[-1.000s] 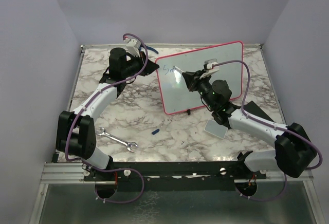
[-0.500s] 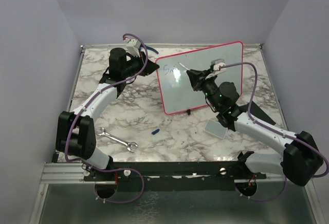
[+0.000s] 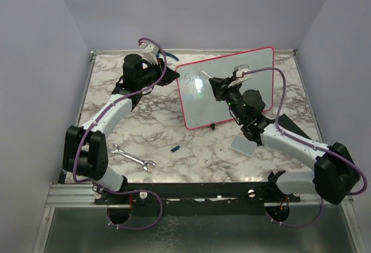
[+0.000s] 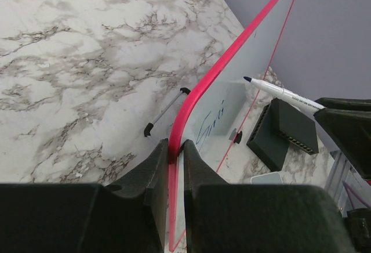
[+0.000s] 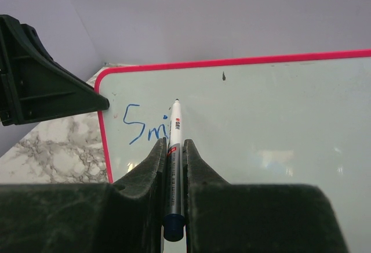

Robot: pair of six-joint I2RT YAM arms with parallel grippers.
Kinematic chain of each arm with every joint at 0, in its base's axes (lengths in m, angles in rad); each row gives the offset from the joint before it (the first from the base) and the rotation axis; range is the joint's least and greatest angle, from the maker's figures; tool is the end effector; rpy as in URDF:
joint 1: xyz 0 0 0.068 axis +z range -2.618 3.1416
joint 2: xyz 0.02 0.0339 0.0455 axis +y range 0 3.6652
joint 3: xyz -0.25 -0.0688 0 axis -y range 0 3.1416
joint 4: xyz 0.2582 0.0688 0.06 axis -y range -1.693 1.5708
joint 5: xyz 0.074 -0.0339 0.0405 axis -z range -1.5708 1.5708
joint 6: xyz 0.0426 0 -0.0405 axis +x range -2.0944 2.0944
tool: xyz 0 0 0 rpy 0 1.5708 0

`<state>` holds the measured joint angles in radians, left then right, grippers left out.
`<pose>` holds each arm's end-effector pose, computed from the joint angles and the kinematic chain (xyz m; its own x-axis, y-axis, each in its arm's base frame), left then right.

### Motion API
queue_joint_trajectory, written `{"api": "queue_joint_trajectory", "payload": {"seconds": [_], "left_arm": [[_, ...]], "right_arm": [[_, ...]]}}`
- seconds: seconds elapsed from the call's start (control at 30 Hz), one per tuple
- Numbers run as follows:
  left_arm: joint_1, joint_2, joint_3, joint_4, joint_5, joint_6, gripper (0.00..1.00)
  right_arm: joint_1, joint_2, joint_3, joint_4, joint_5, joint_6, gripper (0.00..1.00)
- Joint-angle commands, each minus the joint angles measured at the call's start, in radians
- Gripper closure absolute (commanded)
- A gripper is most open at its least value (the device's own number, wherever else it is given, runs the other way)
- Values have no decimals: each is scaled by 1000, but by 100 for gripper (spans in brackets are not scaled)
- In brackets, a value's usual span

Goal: Write a sentence on the whiteboard

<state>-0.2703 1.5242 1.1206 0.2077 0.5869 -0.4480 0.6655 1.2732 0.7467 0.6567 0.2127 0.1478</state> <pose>0.3568 -0.1233 0.2957 -0.4921 -0.2379 -0.8374 0.5910 0.6150 -0.5220 0.2531 0.1873 0.2897 0.0364 0.2115 -0.9767 -0.4491 0.8765 0.1731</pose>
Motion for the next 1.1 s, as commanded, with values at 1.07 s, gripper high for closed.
{"api": "queue_joint_trajectory", "payload": {"seconds": [1.07], "left_arm": [[-3, -39, -4, 21, 13, 7, 94]], "right_arm": [[-10, -8, -100, -42, 30, 51, 100]]}}
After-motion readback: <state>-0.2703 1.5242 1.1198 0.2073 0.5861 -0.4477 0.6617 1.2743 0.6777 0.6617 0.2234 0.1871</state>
